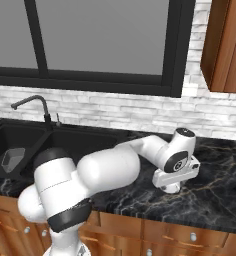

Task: Place the tupperware in the left basin and the mug in the right basin of the sink.

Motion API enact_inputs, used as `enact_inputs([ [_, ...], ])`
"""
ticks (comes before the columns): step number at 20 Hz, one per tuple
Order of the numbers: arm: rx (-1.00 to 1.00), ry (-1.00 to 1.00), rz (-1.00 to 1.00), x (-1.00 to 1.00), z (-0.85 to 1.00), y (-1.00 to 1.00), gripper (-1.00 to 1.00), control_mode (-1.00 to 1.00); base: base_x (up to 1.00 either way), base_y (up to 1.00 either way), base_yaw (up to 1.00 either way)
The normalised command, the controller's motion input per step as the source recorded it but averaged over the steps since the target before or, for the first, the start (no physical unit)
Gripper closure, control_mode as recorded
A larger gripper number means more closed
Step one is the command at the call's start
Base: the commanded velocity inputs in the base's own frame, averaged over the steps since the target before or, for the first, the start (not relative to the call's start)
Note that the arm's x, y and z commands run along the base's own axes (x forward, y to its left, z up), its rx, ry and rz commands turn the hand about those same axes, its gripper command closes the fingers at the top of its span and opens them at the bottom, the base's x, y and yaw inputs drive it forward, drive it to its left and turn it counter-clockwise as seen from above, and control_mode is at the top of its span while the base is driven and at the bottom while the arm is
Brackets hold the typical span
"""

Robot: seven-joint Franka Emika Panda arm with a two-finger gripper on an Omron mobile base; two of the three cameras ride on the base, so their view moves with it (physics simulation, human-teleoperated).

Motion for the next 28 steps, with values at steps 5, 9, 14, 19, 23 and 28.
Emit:
enact_inputs([
  [5, 0.00, 0.00, 0.00, 0.12, -0.13, -0.18, -1.00, -1.00, 0.00, 0.00, 0.00],
  [9, 0.00, 0.00, 0.00, 0.14, -0.15, -0.15, -1.00, -1.00, 0.00, 0.00, 0.00],
  [14, 0.00, 0.00, 0.00, 0.17, -0.13, -0.09, -1.00, -1.00, 0.00, 0.00, 0.00],
  [19, 0.00, 0.00, 0.00, 0.17, -0.13, -0.05, -1.00, -1.00, 0.00, 0.00, 0.00],
  [23, 0.00, 0.00, 0.00, 0.17, -0.11, -0.05, -1.00, -1.00, 0.00, 0.00, 0.00],
  [28, 0.00, 0.00, 0.00, 0.13, -0.14, -0.07, -1.00, -1.00, 0.00, 0.00, 0.00],
])
